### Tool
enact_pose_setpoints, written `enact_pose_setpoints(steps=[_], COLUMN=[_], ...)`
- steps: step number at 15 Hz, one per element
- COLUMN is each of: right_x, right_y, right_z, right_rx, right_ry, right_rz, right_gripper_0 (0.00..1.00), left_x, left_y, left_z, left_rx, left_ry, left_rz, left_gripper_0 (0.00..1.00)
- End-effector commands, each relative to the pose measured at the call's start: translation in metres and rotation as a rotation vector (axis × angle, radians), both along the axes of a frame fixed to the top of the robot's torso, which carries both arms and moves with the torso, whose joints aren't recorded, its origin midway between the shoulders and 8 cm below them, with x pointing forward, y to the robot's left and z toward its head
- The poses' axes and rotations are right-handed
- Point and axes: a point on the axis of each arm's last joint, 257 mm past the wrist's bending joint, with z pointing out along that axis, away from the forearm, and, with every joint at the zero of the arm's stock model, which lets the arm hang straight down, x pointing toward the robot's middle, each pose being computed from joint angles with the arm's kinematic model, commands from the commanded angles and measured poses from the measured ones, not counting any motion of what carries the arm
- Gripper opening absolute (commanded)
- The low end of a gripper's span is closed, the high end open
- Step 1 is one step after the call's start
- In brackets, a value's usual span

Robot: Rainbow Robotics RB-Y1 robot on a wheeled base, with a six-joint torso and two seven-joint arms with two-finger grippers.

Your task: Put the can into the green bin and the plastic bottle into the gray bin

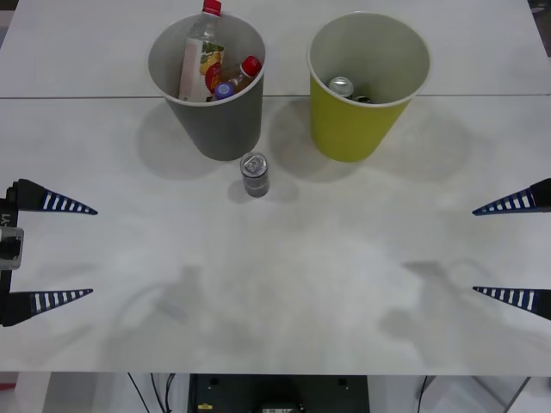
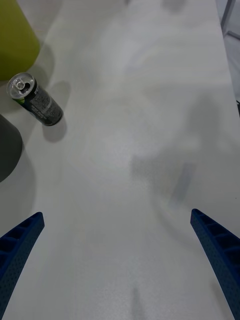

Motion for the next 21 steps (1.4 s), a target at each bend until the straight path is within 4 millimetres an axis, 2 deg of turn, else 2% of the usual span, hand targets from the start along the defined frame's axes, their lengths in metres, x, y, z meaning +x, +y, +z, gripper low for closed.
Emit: enact_pose_setpoints(steps=[1, 2, 8, 11, 16, 21], right_x=[0.000, 0.000, 0.000, 0.000, 0.000, 0.000], right_y=[0.000, 0.000, 0.000, 0.000, 0.000, 0.000], right_z=[0.000, 0.000, 0.000, 0.000, 0.000, 0.000], right_rx=[0.000, 0.000, 0.000, 0.000, 0.000, 0.000], right_ry=[0.000, 0.000, 0.000, 0.000, 0.000, 0.000], right_rz=[0.000, 0.000, 0.000, 0.000, 0.000, 0.000], right_gripper_0=[1.00, 1.00, 1.00, 1.00, 1.00, 1.00], left_x=[0.000, -0.005, 0.003, 0.006, 0.033, 0.050], left_y=[0.000, -0.001, -0.009, -0.029, -0.055, -0.081], left_z=[0.000, -0.007, 0.002, 0.006, -0.011, -0.026], left_rx=[0.000, -0.003, -0.038, -0.161, -0.288, -0.388], left_ry=[0.000, 0.027, 0.037, 0.096, 0.110, 0.080], left_rz=[0.000, -0.001, 0.052, 0.139, 0.303, 0.431], left_gripper_0=[1.00, 1.00, 1.00, 1.00, 1.00, 1.00])
